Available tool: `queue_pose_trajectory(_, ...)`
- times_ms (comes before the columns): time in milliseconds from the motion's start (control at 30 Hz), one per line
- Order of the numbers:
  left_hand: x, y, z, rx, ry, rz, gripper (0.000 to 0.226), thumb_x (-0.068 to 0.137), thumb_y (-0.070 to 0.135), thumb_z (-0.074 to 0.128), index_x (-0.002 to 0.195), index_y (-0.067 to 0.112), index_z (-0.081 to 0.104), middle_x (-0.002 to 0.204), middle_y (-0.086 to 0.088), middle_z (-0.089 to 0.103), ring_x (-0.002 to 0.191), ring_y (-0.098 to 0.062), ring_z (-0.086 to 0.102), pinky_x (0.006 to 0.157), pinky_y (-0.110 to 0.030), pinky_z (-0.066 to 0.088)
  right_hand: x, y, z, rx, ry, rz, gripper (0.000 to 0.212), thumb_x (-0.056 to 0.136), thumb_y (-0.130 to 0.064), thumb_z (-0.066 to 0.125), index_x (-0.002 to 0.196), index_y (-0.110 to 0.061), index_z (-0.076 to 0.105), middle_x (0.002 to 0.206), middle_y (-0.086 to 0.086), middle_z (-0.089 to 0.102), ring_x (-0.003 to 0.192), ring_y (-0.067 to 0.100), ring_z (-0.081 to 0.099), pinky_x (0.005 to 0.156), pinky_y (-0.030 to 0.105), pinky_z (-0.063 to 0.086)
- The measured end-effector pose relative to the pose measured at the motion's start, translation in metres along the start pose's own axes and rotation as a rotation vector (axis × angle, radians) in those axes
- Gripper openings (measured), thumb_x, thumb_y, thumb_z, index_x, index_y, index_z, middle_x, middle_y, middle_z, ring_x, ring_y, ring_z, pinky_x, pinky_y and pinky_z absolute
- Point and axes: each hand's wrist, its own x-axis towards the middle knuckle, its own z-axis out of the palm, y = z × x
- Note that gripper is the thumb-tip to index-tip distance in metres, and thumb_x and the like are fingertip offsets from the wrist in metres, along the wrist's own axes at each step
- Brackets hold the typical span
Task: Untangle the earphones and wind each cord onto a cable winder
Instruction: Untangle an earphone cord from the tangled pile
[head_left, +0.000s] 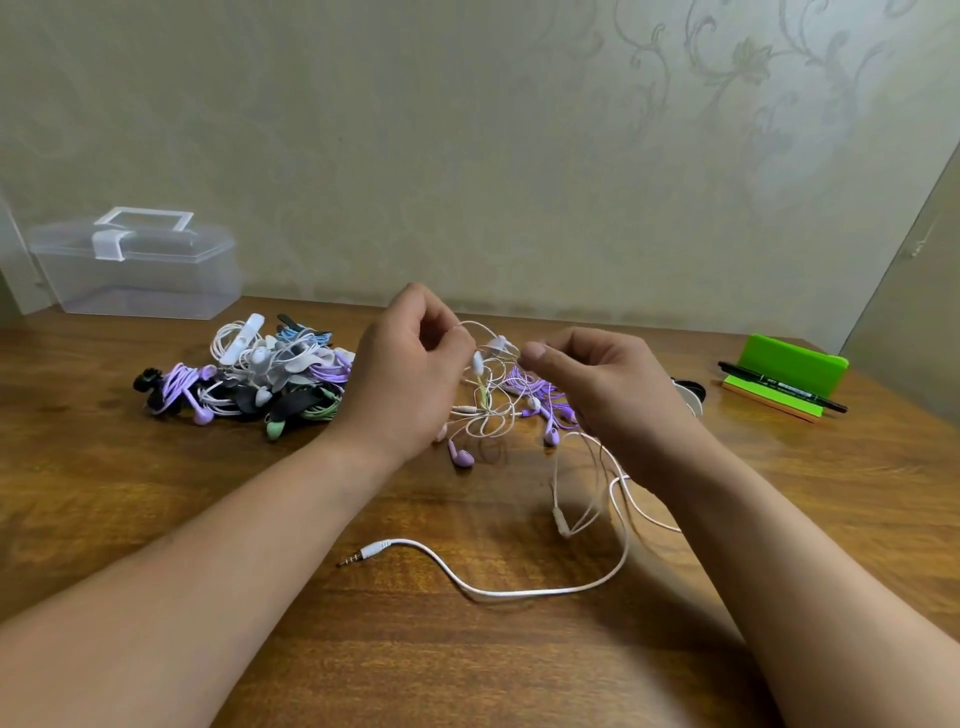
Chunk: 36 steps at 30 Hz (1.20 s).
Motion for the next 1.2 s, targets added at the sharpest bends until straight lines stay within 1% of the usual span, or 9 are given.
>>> queue_pose_trajectory(267, 0.009, 0.003, -0.001, -0.769, -0.094, -0.559, 0.016, 0.094, -0.003, 0.05, 0.088, 0.011, 0.056, 0.074, -0.004, 0.062, 0.059, -0.014, 0.054, 0.053, -0.027, 0.054, 0.002, 0.001, 0.002, 0.077, -0.006, 0.082, 0.031, 0.107, -0.027, 0.055, 0.078, -0.024, 0.065, 0.053, -0.016, 0.048, 0.046, 0.004, 0.04, 0.054, 0.026, 0.03)
queue_pose_trajectory(367, 0.011, 0.003, -0.007, -1.009, -0.25, -0.636, 0.02, 0.085, 0.003, 0.05, 0.097, 0.016, 0.06, 0.077, 0.0, 0.058, 0.067, -0.013, 0.052, 0.064, -0.025, 0.048, 0.003, 0.0, 0.003, 0.178, 0.023, 0.142, 0.037, 0.108, -0.021, 0.048, 0.072, -0.021, 0.052, 0.057, -0.008, 0.04, 0.048, 0.011, 0.031, 0.048, 0.025, 0.026)
queue_pose_trajectory(467, 0.015, 0.005, -0.015, -1.192, -0.243, -0.613, 0.025, 0.074, 0.008, 0.053, 0.097, 0.013, 0.059, 0.069, 0.002, 0.046, 0.067, -0.016, 0.052, 0.074, -0.029, 0.045, 0.005, 0.002, 0.0, 0.141, 0.108, 0.171, 0.031, 0.105, -0.018, 0.047, 0.074, -0.018, 0.046, 0.058, -0.005, 0.039, 0.05, 0.013, 0.029, 0.046, 0.026, 0.024)
queue_pose_trajectory(600, 0.015, 0.006, -0.014, -0.933, -0.282, -0.461, 0.028, 0.09, -0.009, 0.048, 0.105, 0.014, 0.053, 0.065, 0.0, 0.043, 0.057, -0.013, 0.04, 0.061, -0.03, 0.037, 0.005, 0.001, 0.0, 0.18, 0.143, 0.171, 0.029, 0.105, -0.018, 0.048, 0.077, -0.017, 0.045, 0.063, 0.0, 0.038, 0.05, 0.013, 0.029, 0.045, 0.025, 0.024)
queue_pose_trajectory(733, 0.01, 0.006, -0.007, -0.603, -0.235, -0.356, 0.012, 0.106, 0.01, 0.05, 0.095, 0.013, 0.054, 0.056, 0.003, 0.031, 0.045, -0.01, 0.024, 0.051, -0.024, 0.022, 0.002, -0.003, 0.004, 0.223, 0.084, 0.156, 0.031, 0.105, -0.015, 0.048, 0.074, -0.018, 0.043, 0.061, -0.001, 0.036, 0.048, 0.012, 0.029, 0.043, 0.023, 0.025)
queue_pose_trajectory(933, 0.009, 0.007, -0.004, -0.625, -0.225, -0.436, 0.044, 0.109, 0.035, 0.037, 0.086, 0.005, 0.059, 0.058, -0.003, 0.03, 0.043, -0.01, 0.019, 0.042, -0.024, 0.021, 0.0, 0.002, 0.004, 0.153, -0.013, 0.123, 0.034, 0.107, -0.023, 0.049, 0.073, -0.02, 0.052, 0.062, -0.002, 0.046, 0.05, 0.014, 0.033, 0.047, 0.025, 0.027)
queue_pose_trajectory(1033, 0.005, 0.009, 0.0, -0.678, -0.307, -0.478, 0.058, 0.11, 0.046, 0.027, 0.089, 0.004, 0.06, 0.053, -0.002, 0.034, 0.041, -0.01, 0.023, 0.039, -0.022, 0.027, -0.005, -0.001, 0.007, 0.161, -0.185, 0.125, 0.035, 0.108, -0.044, 0.049, 0.092, -0.015, 0.06, 0.079, 0.006, 0.066, 0.054, 0.015, 0.041, 0.046, 0.022, 0.03)
queue_pose_trajectory(1133, 0.003, 0.009, 0.002, -0.693, -0.351, -0.519, 0.07, 0.108, 0.056, 0.022, 0.087, 0.004, 0.063, 0.05, -0.002, 0.028, 0.043, -0.017, 0.028, 0.048, -0.027, 0.034, -0.008, -0.001, 0.012, 0.076, -0.418, 0.151, 0.058, 0.095, -0.071, 0.056, 0.116, -0.017, 0.064, 0.104, 0.009, 0.076, 0.054, 0.016, 0.047, 0.045, 0.022, 0.029)
queue_pose_trajectory(1200, 0.005, 0.008, 0.0, -0.713, -0.35, -0.539, 0.08, 0.104, 0.066, 0.021, 0.088, 0.003, 0.067, 0.053, -0.005, 0.03, 0.049, -0.02, 0.033, 0.051, -0.027, 0.038, -0.01, 0.001, 0.015, 0.033, -0.538, 0.143, 0.049, 0.096, -0.056, 0.067, 0.117, -0.013, 0.06, 0.107, 0.018, 0.074, 0.048, 0.014, 0.043, 0.045, 0.021, 0.031)
